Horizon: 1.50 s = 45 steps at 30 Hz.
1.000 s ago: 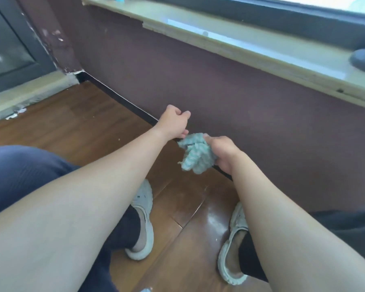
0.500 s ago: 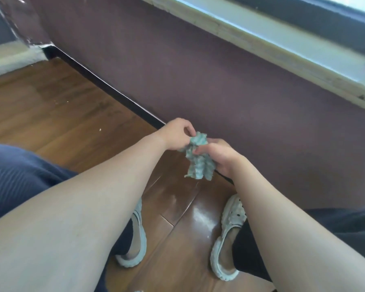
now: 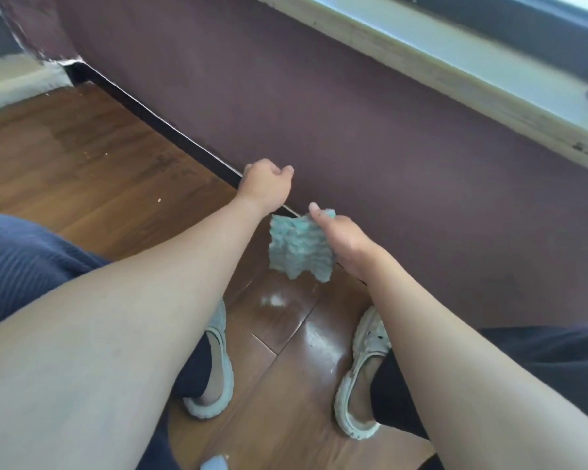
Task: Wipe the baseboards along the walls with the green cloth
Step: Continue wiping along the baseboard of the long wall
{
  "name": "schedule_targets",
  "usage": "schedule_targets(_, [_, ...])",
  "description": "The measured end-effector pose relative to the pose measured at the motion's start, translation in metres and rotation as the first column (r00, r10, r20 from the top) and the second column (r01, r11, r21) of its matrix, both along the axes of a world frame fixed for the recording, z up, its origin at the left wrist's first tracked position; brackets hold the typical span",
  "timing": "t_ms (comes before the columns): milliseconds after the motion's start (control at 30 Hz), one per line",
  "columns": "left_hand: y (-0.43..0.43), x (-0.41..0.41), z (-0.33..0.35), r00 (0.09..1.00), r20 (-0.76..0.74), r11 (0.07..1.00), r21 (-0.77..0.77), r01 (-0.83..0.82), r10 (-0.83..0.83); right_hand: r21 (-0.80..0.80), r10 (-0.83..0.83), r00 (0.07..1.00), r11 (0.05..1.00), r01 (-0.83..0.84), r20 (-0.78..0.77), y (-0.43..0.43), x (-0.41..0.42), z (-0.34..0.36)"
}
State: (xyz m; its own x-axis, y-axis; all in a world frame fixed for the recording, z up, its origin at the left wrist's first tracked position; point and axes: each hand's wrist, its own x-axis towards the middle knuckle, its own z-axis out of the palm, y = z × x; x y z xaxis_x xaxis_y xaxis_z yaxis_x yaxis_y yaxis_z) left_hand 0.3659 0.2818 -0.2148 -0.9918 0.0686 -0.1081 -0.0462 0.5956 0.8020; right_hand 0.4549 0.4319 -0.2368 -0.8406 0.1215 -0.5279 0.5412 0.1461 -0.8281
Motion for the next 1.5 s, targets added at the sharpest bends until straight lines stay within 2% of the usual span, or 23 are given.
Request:
schedule_targets(67, [0.001,0.009,0.008,0.989,0.144,0.992,0.128,0.014,-0.032,-0.066,-0.032,0.999,0.997,0.032,0.000,0.005,0.007,0.001])
schedule_targets(133, [0.006,0.019,0.013,0.948,0.264,0.976,0.173,0.134,-0.178,-0.101,-0.025,0.999,0.995,0.023,-0.023,0.009,0.012,0.003])
schedule_targets(233, [0.013,0.034,0.022,0.834,0.244,0.863,0.028,0.504,-0.495,-0.108,0.029,0.999,0.994,-0.031,-0.022,0.008,0.018,0.007])
schedule_targets(300, [0.014,0.032,0.019,0.791,0.243,0.808,-0.047,0.587,-0.561,-0.074,0.027,0.999,0.997,-0.029,-0.020,0.007,0.014,0.008])
schedule_targets(400, [0.016,0.021,0.010,0.786,0.234,0.760,-0.207,0.616,-0.573,0.001,0.065,0.998,0.998,-0.065,-0.019,0.010,0.009,0.006])
schedule_targets(567, [0.041,0.010,-0.022,0.791,0.339,0.764,-0.245,0.597,-0.509,0.130,0.095,0.988,0.985,-0.110,0.119,0.043,0.011,-0.028])
schedule_targets(600, [0.045,0.009,-0.029,0.788,0.337,0.757,-0.252,0.603,-0.515,0.205,0.090,0.985,0.972,-0.119,0.149,0.048,0.014,-0.034])
schedule_targets(700, [0.065,0.005,-0.050,0.761,0.347,0.734,-0.237,0.637,-0.548,0.518,0.093,0.981,0.839,-0.170,0.171,0.072,0.017,-0.057])
schedule_targets(867, [0.084,-0.006,-0.079,0.734,0.396,0.720,-0.218,0.659,-0.552,0.634,0.266,0.945,0.701,-0.326,0.192,0.075,0.001,-0.074])
schedule_targets(933, [0.086,-0.015,-0.094,0.768,0.383,0.760,-0.214,0.614,-0.513,0.607,0.268,0.942,0.720,-0.336,0.204,0.073,-0.012,-0.084])
schedule_targets(1000, [0.083,-0.023,-0.110,0.822,0.360,0.804,-0.249,0.541,-0.442,0.491,0.241,0.945,0.810,-0.321,0.220,0.071,-0.022,-0.097])
schedule_targets(1100, [0.075,-0.034,-0.136,0.899,0.329,0.860,-0.324,0.395,-0.289,0.337,0.203,0.953,0.901,-0.272,0.226,0.070,-0.038,-0.113])
schedule_targets(1167, [0.071,-0.042,-0.151,0.930,0.330,0.917,-0.299,0.265,-0.161,0.256,0.149,0.962,0.944,-0.207,0.227,0.066,-0.046,-0.118])
schedule_targets(1300, [0.078,-0.053,-0.175,0.891,0.440,0.992,-0.103,-0.069,0.107,0.193,0.108,0.955,0.967,-0.164,0.275,0.070,-0.051,-0.130])
schedule_targets(1367, [0.085,-0.058,-0.186,0.847,0.480,0.968,-0.020,-0.250,0.228,0.161,0.132,0.937,0.968,-0.192,0.324,0.080,-0.051,-0.135])
schedule_targets(1500, [0.107,-0.074,-0.195,0.801,0.535,0.889,0.184,-0.420,0.267,0.137,0.111,0.932,0.976,-0.167,0.346,0.101,-0.049,-0.141])
